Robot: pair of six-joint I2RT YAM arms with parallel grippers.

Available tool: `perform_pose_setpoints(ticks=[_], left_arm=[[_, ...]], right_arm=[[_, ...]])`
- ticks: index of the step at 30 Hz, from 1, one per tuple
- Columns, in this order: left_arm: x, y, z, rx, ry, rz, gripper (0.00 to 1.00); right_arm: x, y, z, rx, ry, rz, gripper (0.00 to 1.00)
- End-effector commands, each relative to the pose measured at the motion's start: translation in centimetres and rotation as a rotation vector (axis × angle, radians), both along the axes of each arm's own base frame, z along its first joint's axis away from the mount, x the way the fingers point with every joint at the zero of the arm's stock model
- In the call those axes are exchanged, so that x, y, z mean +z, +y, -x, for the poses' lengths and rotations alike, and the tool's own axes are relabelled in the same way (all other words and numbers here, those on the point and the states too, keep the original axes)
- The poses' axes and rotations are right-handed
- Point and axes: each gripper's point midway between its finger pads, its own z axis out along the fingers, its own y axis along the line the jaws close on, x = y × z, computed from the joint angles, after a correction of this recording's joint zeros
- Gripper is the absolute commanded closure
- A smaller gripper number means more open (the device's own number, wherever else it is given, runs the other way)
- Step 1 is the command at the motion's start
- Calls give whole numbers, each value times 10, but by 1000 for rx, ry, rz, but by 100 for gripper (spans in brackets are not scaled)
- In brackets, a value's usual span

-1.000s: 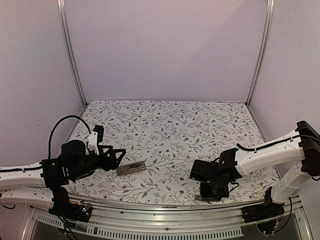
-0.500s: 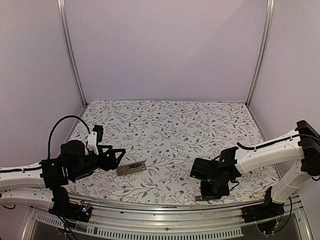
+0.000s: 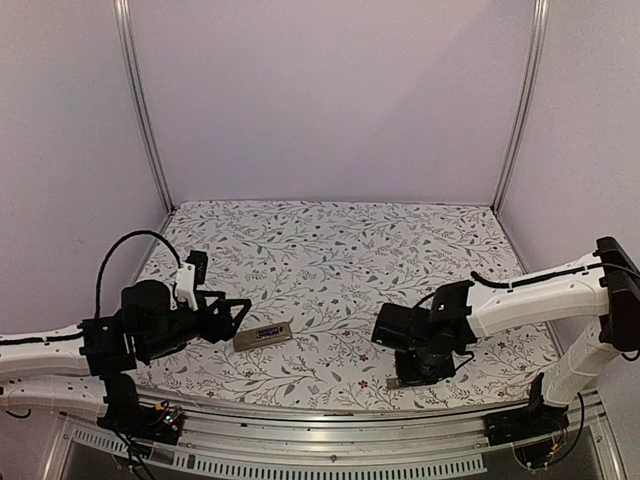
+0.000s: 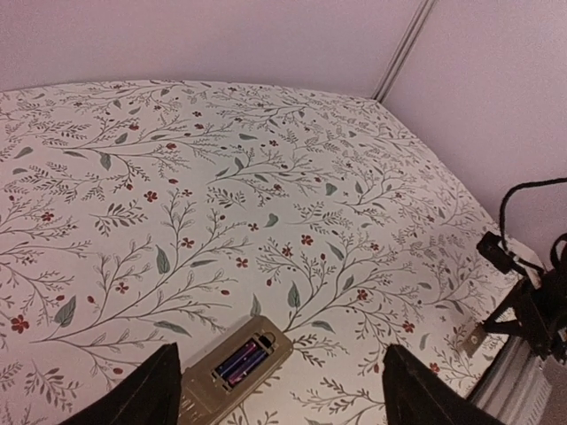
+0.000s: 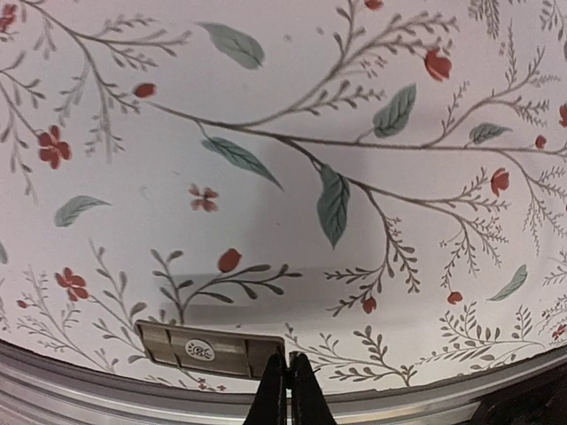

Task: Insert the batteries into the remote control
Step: Pick up the battery cover at the center of the board.

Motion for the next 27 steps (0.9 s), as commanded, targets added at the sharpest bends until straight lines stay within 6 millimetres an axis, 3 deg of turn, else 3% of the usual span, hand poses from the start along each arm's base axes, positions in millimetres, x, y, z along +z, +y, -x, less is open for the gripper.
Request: perform_pose_setpoints(ticks=[1, 8, 11, 15, 18, 27], left_arm=[[23, -13, 8, -68, -39, -3, 23], [65, -54, 28, -268, -124, 38, 22], [82, -78, 45, -422, -163, 77, 19], [92, -98, 51, -504, -165, 97, 15], [92, -110, 48, -518, -132, 113, 13], [86, -121, 22, -421, -42, 141, 18]], right_arm=[[58, 28, -48, 92, -232, -48, 100], [147, 102, -98, 304, -540, -231, 100], [192, 137, -107, 432, -696, -328, 100], [233, 163, -107, 561, -829, -402, 100], [246, 172, -106, 631, -878, -407, 100], [244, 187, -96, 703, -887, -432, 100]])
